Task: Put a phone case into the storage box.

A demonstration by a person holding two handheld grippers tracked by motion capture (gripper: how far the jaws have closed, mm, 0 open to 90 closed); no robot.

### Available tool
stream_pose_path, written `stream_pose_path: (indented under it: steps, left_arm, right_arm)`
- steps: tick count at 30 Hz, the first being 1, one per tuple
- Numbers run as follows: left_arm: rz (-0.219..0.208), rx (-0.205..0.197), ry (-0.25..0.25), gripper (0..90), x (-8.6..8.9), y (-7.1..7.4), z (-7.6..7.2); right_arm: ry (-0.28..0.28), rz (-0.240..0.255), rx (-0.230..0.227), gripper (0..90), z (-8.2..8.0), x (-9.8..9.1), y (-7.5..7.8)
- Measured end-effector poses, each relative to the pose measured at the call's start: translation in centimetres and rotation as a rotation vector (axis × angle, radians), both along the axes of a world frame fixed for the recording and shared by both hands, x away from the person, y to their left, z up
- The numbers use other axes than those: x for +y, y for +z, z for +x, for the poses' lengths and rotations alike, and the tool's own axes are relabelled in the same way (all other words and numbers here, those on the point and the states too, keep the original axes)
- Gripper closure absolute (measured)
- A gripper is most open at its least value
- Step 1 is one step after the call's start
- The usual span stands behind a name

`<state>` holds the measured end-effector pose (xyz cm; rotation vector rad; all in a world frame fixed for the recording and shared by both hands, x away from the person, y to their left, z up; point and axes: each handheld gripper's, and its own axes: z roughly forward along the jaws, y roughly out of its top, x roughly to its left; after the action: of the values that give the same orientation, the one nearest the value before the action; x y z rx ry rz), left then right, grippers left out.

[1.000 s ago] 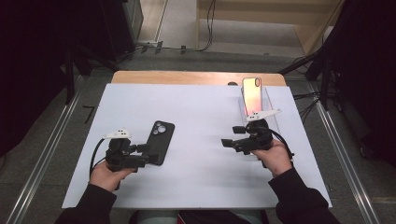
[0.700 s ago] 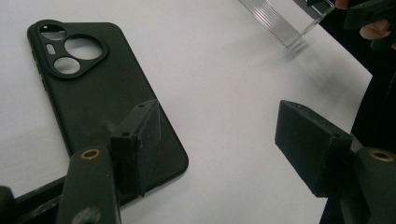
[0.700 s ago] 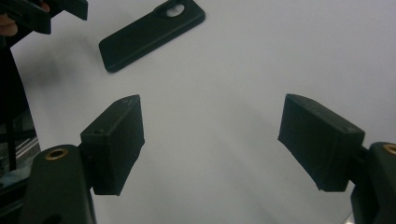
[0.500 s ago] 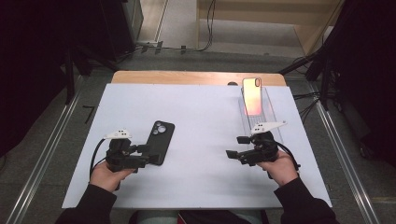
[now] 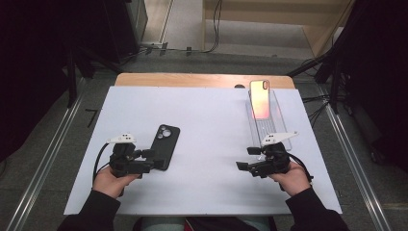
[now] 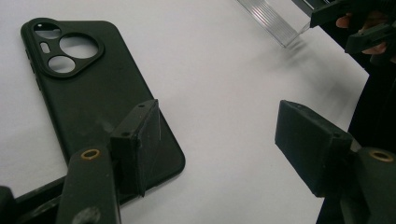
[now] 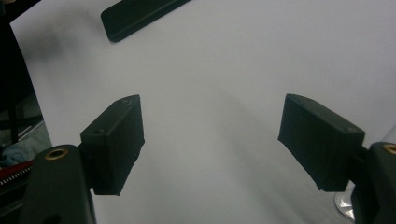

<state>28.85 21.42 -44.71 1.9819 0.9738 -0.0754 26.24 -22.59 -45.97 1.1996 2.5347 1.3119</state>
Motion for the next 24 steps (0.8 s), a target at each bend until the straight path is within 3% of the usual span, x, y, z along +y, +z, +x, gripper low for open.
stream_pose_path:
  steps: [9,12,16,20,24]
  left_arm:
    - [-0.021,0.006,0.025,31.8,0.0,0.2,0.3]
    - [-0.025,0.022,0.043,27.8,-0.1,0.3,0.6]
    - [0.019,0.002,0.036,21.1,-0.5,0.3,1.0]
    - [0.007,0.013,0.046,13.5,-0.8,0.3,1.7]
    - [0.036,-0.006,0.042,5.2,-1.2,0.4,2.3]
  right_arm:
    - [0.016,-0.02,0.008,20.2,-0.6,-0.1,-0.5]
    - [0.02,-0.022,0.01,20.2,-0.6,-0.1,-0.6]
    - [0.027,-0.017,0.014,20.2,-0.6,0.0,-0.7]
    - [0.034,-0.02,0.011,20.2,-0.7,0.0,-0.7]
    - [0.033,-0.01,0.012,20.2,-0.9,-0.1,-0.8]
